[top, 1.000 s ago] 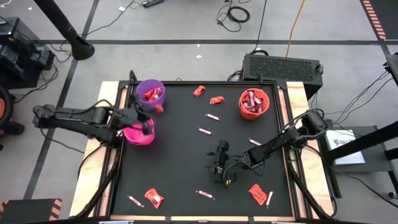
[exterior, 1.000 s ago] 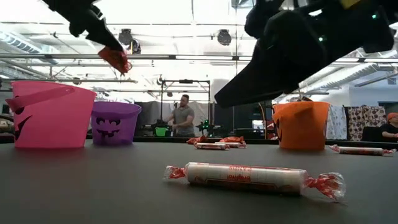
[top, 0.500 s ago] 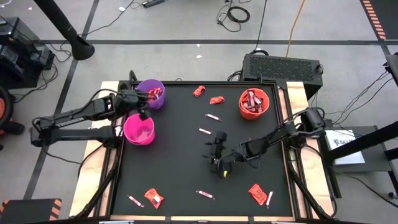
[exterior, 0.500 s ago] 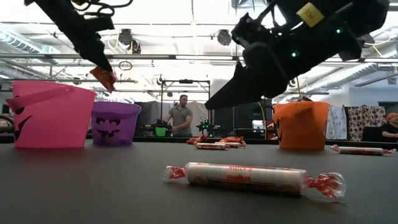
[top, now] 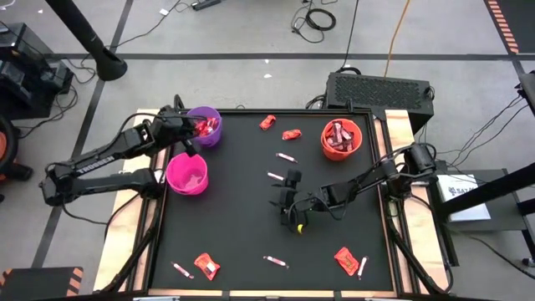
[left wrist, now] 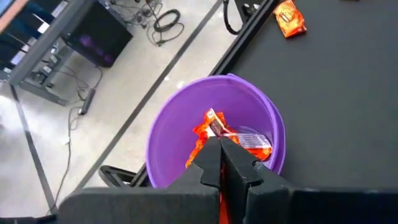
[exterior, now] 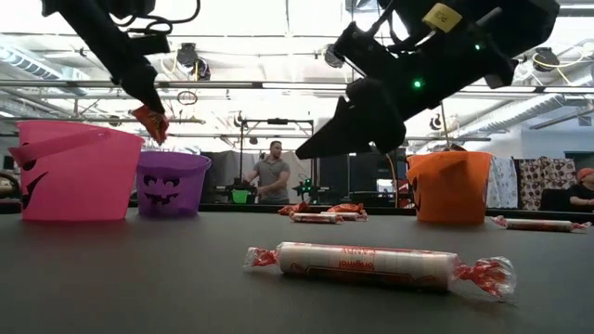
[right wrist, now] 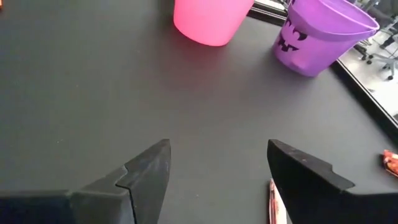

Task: Sort candy by brand, put in halloween buckets
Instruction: Put the orange candy into the purple bucket

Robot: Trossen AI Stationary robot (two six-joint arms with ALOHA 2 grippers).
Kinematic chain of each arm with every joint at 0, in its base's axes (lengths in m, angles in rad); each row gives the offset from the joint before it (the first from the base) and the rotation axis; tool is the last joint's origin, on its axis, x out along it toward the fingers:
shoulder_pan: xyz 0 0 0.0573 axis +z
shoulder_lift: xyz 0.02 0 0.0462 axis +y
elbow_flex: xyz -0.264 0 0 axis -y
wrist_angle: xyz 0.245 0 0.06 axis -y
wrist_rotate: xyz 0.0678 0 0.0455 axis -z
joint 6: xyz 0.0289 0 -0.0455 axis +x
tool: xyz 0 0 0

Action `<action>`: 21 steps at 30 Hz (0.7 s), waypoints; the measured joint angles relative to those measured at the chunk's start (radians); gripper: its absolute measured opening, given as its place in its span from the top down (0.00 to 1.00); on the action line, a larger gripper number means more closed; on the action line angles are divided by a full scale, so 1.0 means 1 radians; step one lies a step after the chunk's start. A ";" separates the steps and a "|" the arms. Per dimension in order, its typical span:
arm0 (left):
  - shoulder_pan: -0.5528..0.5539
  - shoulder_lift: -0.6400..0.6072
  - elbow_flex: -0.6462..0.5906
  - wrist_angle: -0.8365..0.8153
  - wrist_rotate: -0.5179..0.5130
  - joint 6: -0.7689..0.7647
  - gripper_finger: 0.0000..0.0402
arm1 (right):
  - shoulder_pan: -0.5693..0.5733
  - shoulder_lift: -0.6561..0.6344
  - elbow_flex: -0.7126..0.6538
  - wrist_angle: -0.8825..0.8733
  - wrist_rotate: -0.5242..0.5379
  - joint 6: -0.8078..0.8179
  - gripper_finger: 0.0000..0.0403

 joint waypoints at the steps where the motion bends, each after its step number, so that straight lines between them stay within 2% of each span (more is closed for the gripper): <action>1: 0.010 0.004 0.000 0.000 0.008 0.006 1.00 | -0.003 0.000 0.000 0.000 0.000 -0.004 0.36; 7: 0.086 0.062 0.000 0.019 0.012 0.059 1.00 | -0.012 0.000 0.001 0.003 0.006 -0.011 0.36; 11: 0.128 0.121 0.000 0.051 0.012 0.086 0.99 | -0.012 0.000 0.020 -0.010 0.053 -0.011 0.36; 21: 0.137 0.189 0.000 0.119 0.011 0.138 0.86 | -0.003 0.000 0.034 -0.070 0.081 0.018 0.36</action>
